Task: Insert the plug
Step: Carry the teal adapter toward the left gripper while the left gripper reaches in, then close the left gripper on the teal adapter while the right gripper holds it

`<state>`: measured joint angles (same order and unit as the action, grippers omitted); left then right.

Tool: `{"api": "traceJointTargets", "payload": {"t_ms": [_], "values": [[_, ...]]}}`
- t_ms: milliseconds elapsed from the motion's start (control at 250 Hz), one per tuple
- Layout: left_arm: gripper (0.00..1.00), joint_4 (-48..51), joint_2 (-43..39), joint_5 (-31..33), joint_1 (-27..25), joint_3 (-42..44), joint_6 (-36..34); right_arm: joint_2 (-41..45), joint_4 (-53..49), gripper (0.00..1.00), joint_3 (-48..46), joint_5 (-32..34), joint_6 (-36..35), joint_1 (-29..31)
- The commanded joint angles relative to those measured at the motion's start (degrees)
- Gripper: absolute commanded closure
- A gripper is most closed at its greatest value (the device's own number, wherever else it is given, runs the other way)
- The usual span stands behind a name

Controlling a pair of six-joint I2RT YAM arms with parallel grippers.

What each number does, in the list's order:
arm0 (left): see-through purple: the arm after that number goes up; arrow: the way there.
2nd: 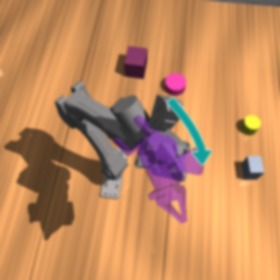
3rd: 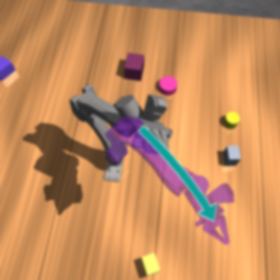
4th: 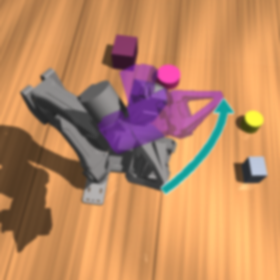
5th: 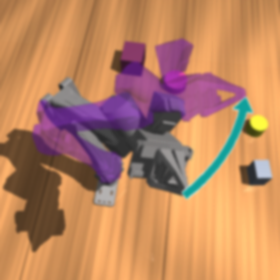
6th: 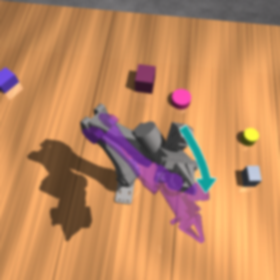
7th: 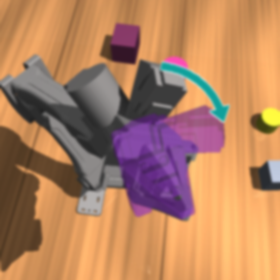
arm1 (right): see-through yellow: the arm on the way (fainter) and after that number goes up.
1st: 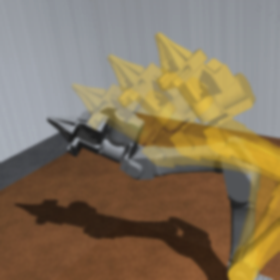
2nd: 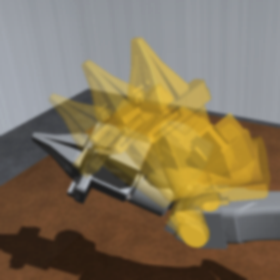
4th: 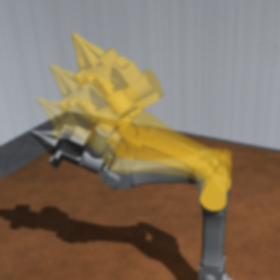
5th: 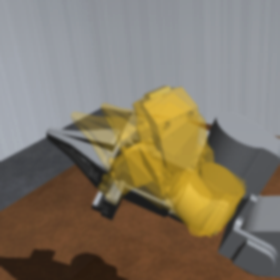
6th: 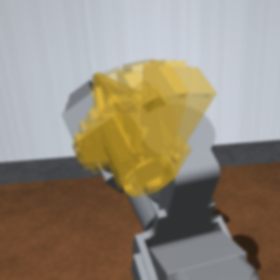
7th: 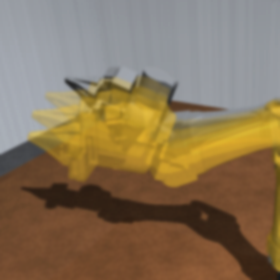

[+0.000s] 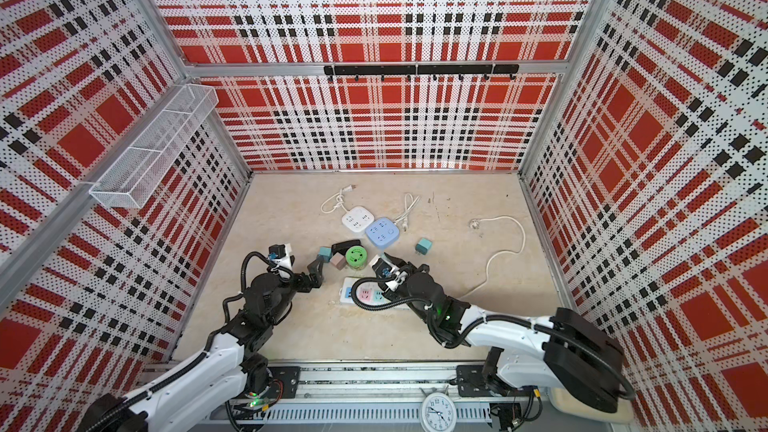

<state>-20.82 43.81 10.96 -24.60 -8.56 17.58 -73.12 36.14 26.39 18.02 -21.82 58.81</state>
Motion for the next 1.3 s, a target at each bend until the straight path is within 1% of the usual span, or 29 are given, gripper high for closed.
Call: {"api": "traceJointTargets", "payload": {"t_ms": [0, 88, 208, 260, 300, 316, 372, 424, 528, 556, 624, 716, 840, 920, 1100, 1297], "values": [[0.01, 1.03, -0.75, -0.1, 0.44, 0.69, 0.8, -3.87, 13.02, 0.91, 2.94, -1.11, -9.03, 0.1], [0.01, 0.98, -0.65, -1.75, 0.6, 0.5, 0.62, -6.16, 16.06, 0.91, 2.26, -2.3, -9.01, 0.17], [0.01, 0.91, -2.24, -4.23, 0.59, 1.13, 0.17, -6.97, 18.93, 0.95, -0.72, -4.48, -4.98, 1.06], [0.01, 0.52, -3.69, -4.9, 0.6, 1.79, 0.03, -7.03, 24.03, 0.95, -3.67, -5.65, -2.89, 1.48], [0.01, 0.21, -4.71, -5.75, 0.55, 2.24, -0.17, -7.65, 29.62, 0.91, -6.17, -7.2, -2.43, 1.49], [0.01, 0.21, -5.1, -6.27, 0.59, 2.39, -0.12, -8.07, 31.66, 0.91, -7.02, -8.91, -2.48, 1.56], [0.01, 0.43, -6.49, -9.39, 0.84, 2.53, 0.68, -8.57, 35.21, 0.91, -8.52, -7.9, -2.53, 2.08], [0.01, 1.42, -7.73, -14.3, 1.44, 1.76, 3.25, -7.37, 33.59, 0.93, -8.9, -6.02, -1.28, 2.52], [0.01, 4.21, -9.91, -22.81, 1.34, -1.16, 7.2, -4.66, 26.72, 0.97, -9.3, -7.21, 1.7, 2.54], [0.03, 6.01, -10.41, -24.53, 1.05, -2.31, 7.44, -4.44, 26.4, 0.97, -9.65, -9.05, 2.02, 2.54], [0.09, 11.9, -11.74, -27.2, 0.21, -5.42, 7.29, -4.45, 27.3, 0.95, -10.37, -11.06, 2.13, 2.7], [0.12, 18.9, -13.74, -28.84, -1.38, -8.59, 7.2, -4.26, 26.65, 0.94, -10.31, -12.08, 2.4, 2.81], [0.14, 20.5, -16.3, -31.2, -4.61, -9.62, 7.17, -5.85, 24.82, 0.96, -8.8, -11.42, 1.81, 2.81], [0.15, 22.05, -16.64, -30.96, -6.72, -10.87, 6.46, -7.26, 25.89, 0.96, -8.59, -10.82, 1.21, 2.88], [0.16, 23.01, -14.44, -31.18, -11.54, -12.4, 5.28, -8.4, 25.66, 0.96, -7.65, -11.42, 0.99, 2.89], [0.16, 22.9, -9.91, -26.96, -17.02, -13.91, 2.84, -9.91, 29.19, 0.97, -7.96, -12.31, 1.26, 3.07]]}}
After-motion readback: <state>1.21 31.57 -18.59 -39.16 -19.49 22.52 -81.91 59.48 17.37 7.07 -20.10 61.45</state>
